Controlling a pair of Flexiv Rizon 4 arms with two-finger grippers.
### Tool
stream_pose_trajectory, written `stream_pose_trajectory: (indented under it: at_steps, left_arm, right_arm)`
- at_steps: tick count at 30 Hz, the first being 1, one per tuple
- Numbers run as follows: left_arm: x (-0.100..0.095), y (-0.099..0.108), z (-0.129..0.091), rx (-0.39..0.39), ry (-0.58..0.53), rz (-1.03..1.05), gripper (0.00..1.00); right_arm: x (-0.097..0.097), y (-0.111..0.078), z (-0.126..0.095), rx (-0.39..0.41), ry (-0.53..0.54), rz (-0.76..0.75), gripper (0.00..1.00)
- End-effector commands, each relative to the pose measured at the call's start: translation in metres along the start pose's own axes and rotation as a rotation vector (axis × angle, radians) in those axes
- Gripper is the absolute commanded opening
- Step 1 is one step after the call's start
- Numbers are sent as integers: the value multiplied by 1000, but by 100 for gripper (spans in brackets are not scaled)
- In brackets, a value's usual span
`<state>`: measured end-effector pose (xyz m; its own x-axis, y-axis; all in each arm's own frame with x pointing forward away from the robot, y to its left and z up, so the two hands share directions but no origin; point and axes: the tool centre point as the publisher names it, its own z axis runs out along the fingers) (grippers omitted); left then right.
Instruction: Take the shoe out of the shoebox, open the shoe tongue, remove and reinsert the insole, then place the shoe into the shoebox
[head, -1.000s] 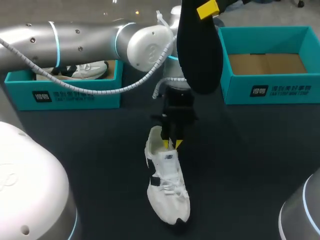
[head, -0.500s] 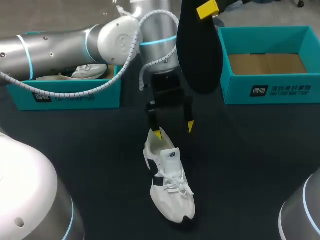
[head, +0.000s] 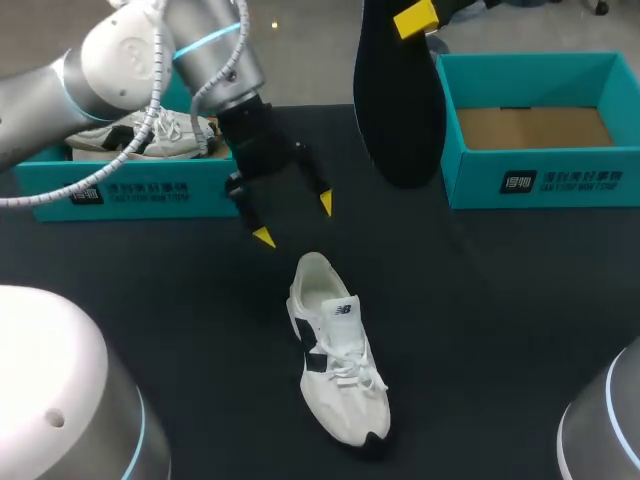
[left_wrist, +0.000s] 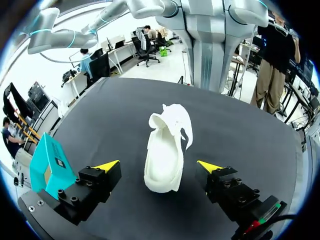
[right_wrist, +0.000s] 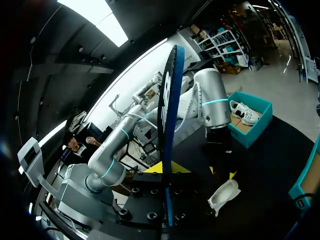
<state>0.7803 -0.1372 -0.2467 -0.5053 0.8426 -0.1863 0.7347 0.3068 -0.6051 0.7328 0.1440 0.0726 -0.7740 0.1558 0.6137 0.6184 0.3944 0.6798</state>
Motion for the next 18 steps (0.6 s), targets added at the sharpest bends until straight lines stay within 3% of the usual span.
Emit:
stream_pose_trajectory:
  at_steps: [1, 9, 18]
  left_arm:
    - [32, -8, -13, 163, -1261, -108, 100]
    - [32, -18, -17, 187, -1299, -73, 100]
    - [32, -29, -20, 161, -1324, -20, 100]
  right_arm:
    - [-1, 2, 1, 5, 0, 1, 0]
    - [-1, 2, 1, 5, 0, 1, 0]
    - [-1, 2, 1, 5, 0, 1, 0]
